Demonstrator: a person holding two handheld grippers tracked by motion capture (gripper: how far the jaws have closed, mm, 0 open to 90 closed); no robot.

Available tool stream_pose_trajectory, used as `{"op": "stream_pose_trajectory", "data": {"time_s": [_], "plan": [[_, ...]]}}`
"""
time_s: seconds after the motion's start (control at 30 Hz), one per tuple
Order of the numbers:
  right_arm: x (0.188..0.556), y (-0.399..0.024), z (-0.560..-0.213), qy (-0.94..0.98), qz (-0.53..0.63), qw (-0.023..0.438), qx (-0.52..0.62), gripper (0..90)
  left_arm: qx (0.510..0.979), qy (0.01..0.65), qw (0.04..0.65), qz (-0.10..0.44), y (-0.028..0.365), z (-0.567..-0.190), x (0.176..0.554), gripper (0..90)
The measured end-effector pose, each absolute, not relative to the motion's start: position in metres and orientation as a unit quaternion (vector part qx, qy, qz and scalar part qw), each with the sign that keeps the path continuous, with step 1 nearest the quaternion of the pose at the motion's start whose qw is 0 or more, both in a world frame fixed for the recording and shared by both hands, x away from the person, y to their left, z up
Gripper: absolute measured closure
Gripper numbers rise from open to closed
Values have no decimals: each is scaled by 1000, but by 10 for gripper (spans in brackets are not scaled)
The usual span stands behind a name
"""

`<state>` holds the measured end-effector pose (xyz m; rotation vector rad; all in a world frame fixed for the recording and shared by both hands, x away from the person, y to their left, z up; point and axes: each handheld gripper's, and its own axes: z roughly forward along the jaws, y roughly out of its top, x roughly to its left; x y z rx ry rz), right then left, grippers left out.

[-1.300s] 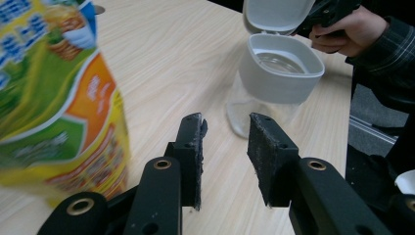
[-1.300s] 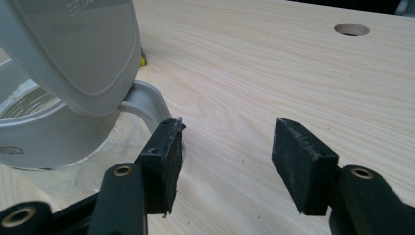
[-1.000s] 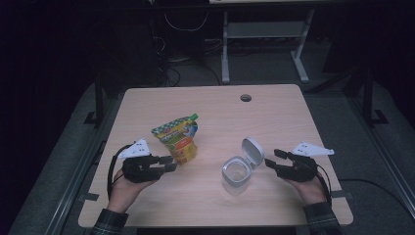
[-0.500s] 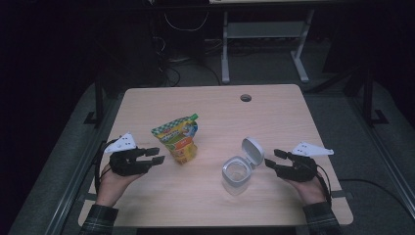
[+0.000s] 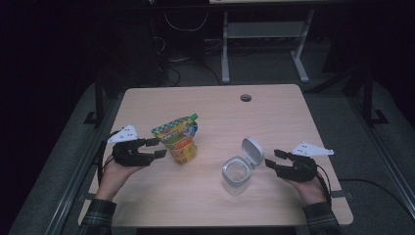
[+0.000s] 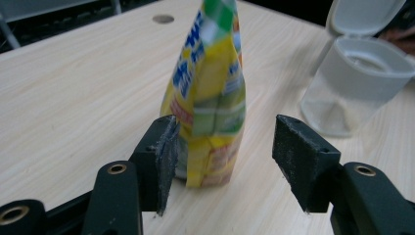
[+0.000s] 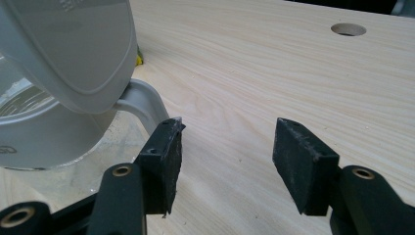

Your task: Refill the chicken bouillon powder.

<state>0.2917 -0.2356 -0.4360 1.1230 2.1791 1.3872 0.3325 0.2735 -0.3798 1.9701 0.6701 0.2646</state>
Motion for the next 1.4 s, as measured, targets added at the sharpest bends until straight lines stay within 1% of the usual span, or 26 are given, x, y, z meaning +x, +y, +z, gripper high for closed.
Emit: {"op": "stream_pose_trajectory", "data": {"time_s": [0.33, 0.43, 0.47, 0.5, 0.73, 0.77, 0.83, 0.9, 0.93, 0.97, 1.0, 1.07, 1.1, 1.13, 1.17, 1.4], "plan": [[292, -236, -436, 762, 487, 163, 395, 438, 811, 264, 511, 109, 266, -376, 344, 419], [292, -236, -436, 762, 487, 163, 395, 438, 812, 259, 512, 105, 263, -376, 349, 439], [292, -236, -436, 761, 487, 164, 395, 437, 811, 259, 515, 105, 262, -375, 351, 469], [292, -236, -436, 761, 487, 164, 395, 437, 811, 257, 515, 106, 262, -374, 352, 469], [292, -237, -437, 761, 487, 163, 397, 438, 807, 256, 521, 111, 257, -372, 354, 569], [292, -237, -437, 761, 487, 163, 397, 438, 805, 257, 523, 111, 257, -371, 354, 569], [292, -237, -437, 761, 487, 164, 397, 438, 806, 255, 522, 114, 256, -370, 354, 606], [292, -237, -437, 761, 487, 164, 397, 438, 805, 255, 524, 115, 256, -370, 355, 619], [292, -237, -437, 761, 487, 163, 396, 438, 806, 256, 522, 114, 256, -371, 355, 670], [292, -237, -437, 761, 487, 163, 396, 438, 806, 256, 522, 114, 256, -371, 355, 690], [292, -237, -437, 761, 487, 164, 397, 438, 805, 257, 523, 111, 256, -371, 356, 690], [292, -237, -437, 761, 487, 163, 398, 438, 804, 257, 525, 108, 256, -371, 356, 752], [292, -237, -437, 761, 487, 163, 398, 438, 805, 256, 524, 108, 256, -371, 357, 752], [292, -237, -437, 761, 486, 163, 398, 438, 805, 256, 524, 106, 256, -371, 357, 780], [292, -237, -437, 761, 486, 163, 398, 438, 806, 255, 523, 104, 255, -372, 357, 863], [292, -237, -437, 760, 487, 163, 398, 438, 811, 251, 518, 104, 253, -370, 359, 889]]}}
